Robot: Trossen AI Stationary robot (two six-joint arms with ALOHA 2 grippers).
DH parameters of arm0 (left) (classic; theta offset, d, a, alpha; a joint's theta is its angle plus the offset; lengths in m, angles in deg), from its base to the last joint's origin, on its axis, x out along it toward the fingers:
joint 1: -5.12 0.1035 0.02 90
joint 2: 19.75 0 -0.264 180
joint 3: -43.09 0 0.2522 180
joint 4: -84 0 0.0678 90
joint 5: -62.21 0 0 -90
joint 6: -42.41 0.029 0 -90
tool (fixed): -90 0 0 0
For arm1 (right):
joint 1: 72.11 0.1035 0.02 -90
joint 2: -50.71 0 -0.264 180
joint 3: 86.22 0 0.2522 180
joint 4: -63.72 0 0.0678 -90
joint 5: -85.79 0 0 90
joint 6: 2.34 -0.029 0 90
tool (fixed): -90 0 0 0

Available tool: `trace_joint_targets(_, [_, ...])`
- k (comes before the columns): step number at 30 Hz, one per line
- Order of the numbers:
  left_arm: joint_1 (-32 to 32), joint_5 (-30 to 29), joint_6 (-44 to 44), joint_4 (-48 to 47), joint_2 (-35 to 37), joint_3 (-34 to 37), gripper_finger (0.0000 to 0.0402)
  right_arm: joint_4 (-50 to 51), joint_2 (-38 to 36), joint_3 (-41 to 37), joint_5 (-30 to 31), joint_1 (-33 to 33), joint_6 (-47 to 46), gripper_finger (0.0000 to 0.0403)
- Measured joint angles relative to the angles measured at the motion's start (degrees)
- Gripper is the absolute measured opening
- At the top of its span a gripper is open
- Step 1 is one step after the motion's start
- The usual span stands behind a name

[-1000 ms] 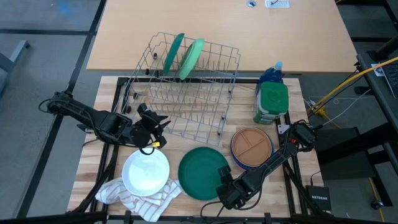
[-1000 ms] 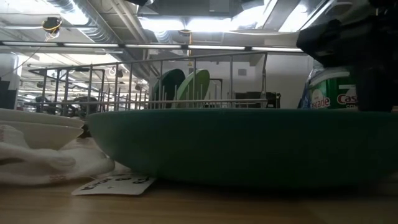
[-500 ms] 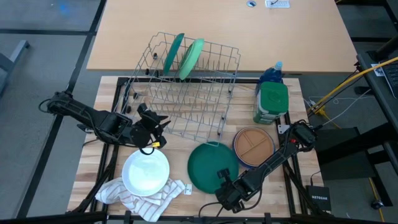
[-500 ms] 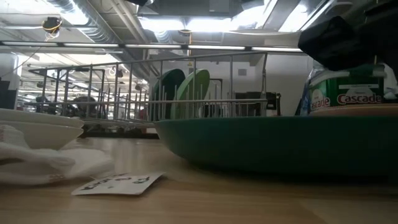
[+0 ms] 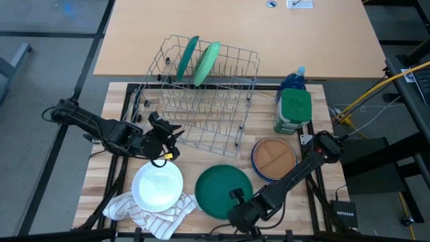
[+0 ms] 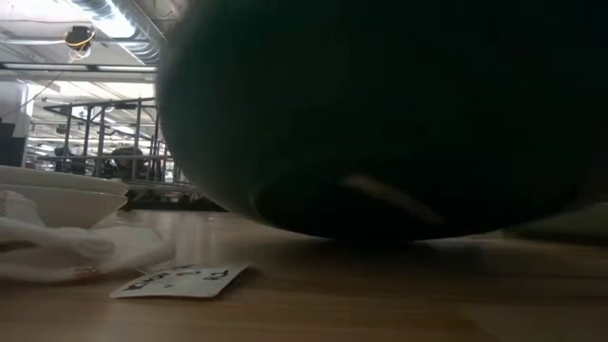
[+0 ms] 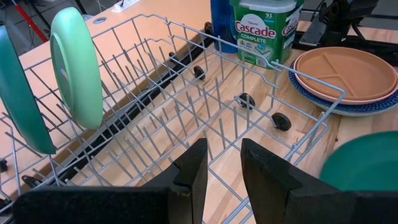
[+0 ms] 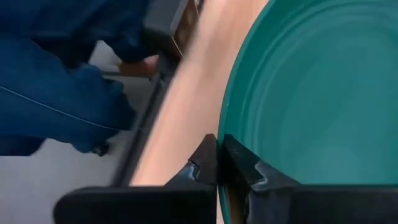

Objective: Sort dishes
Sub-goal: Put the dark green plate in the dish rack

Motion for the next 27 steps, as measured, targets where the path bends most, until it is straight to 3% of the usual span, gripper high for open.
trace_joint_targets(11, [0.0,0.0,0.21,0.02,0.04,0.0,0.0088,21.05,0.0,16.8,4.16,0.0,-1.65,0.0006])
trace_joint_targets(18, [0.0,0.0,0.21,0.07,1.32,-0.02,0.0088,33.43,0.0,27.93,9.99,-0.32,-3.14,0.0006])
trace_joint_targets(27, [0.0,0.0,0.22,0.33,7.2,-0.04,0.0088,39.38,-0.07,43.32,15.08,-4.68,-3.65,0.0006])
